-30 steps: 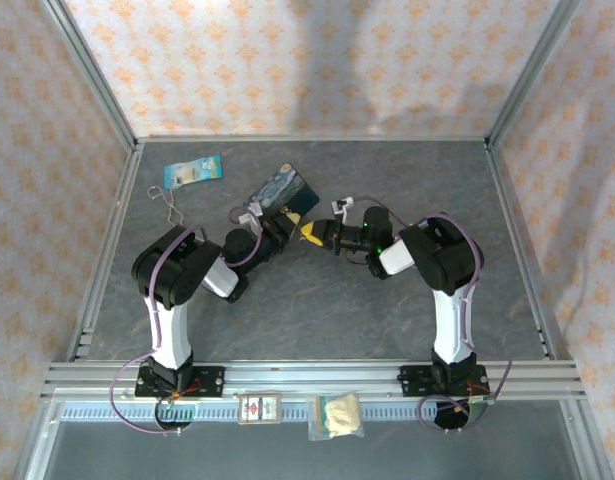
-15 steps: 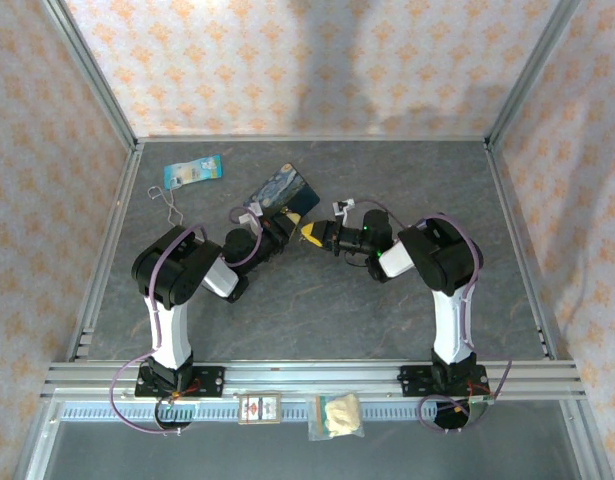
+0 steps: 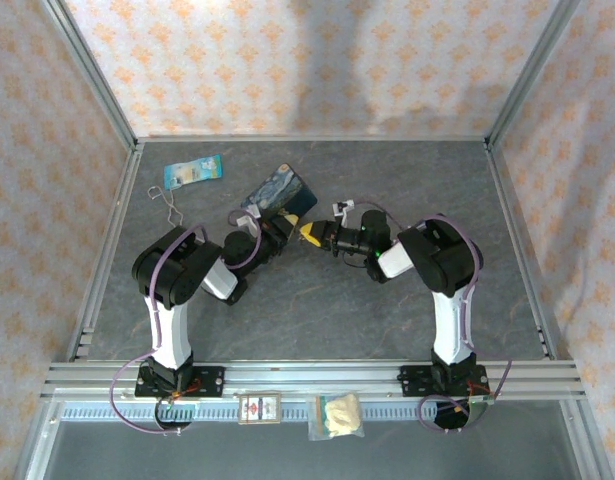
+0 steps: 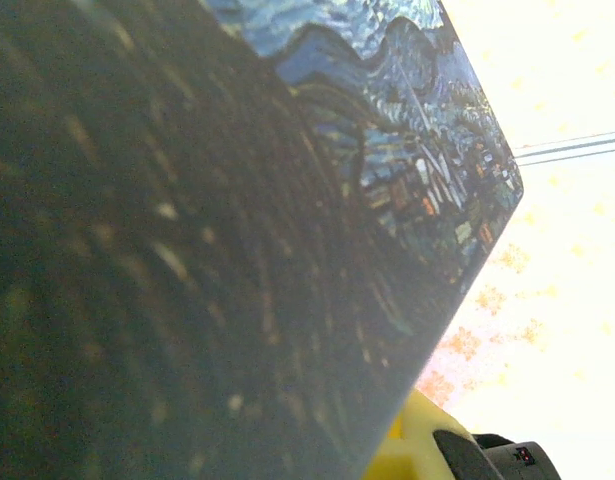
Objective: Unlock a padlock with a key
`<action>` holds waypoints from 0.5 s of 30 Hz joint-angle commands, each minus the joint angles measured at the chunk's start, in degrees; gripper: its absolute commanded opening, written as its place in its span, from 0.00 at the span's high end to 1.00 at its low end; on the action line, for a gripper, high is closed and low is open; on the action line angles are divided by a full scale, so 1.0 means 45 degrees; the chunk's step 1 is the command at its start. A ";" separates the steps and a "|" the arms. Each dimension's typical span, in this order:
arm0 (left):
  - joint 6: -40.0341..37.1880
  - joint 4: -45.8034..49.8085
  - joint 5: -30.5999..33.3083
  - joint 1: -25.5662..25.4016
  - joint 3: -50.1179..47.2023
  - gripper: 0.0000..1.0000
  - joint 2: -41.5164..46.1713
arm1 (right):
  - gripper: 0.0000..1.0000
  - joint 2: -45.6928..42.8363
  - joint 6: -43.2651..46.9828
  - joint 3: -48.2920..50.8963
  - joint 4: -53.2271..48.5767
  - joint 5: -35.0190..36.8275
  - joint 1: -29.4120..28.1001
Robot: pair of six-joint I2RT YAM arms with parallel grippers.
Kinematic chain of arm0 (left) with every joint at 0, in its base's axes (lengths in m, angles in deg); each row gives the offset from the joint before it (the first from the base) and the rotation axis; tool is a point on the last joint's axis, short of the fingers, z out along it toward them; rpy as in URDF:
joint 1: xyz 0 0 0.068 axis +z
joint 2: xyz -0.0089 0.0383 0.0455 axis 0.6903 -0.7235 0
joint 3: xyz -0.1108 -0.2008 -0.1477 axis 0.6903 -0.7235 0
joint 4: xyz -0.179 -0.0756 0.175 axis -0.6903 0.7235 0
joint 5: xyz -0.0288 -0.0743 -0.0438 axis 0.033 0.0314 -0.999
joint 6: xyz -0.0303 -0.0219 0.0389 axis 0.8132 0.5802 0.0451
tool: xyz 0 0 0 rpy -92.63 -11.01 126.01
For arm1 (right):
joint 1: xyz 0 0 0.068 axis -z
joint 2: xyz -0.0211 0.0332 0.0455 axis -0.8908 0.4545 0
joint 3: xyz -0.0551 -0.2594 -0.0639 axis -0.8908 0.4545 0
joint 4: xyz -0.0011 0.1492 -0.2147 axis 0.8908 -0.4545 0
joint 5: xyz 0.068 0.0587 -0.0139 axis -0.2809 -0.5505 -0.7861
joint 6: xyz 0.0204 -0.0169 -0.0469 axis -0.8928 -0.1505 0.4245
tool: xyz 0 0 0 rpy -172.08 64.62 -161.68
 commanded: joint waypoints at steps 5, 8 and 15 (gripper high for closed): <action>0.0278 -0.1279 -0.1094 -0.0944 -0.0350 1.00 0.0220 | 1.00 -0.0835 -0.1640 0.0053 0.2352 0.3785 -0.0124; 0.0258 -0.1187 -0.0888 -0.0943 -0.0096 1.00 0.0239 | 1.00 -0.0891 -0.1273 0.0015 0.1929 0.3938 -0.0466; 0.0220 -0.0890 -0.0635 -0.1014 -0.0023 1.00 0.0462 | 1.00 -0.0382 -0.1220 -0.0260 0.1965 0.4443 -0.0584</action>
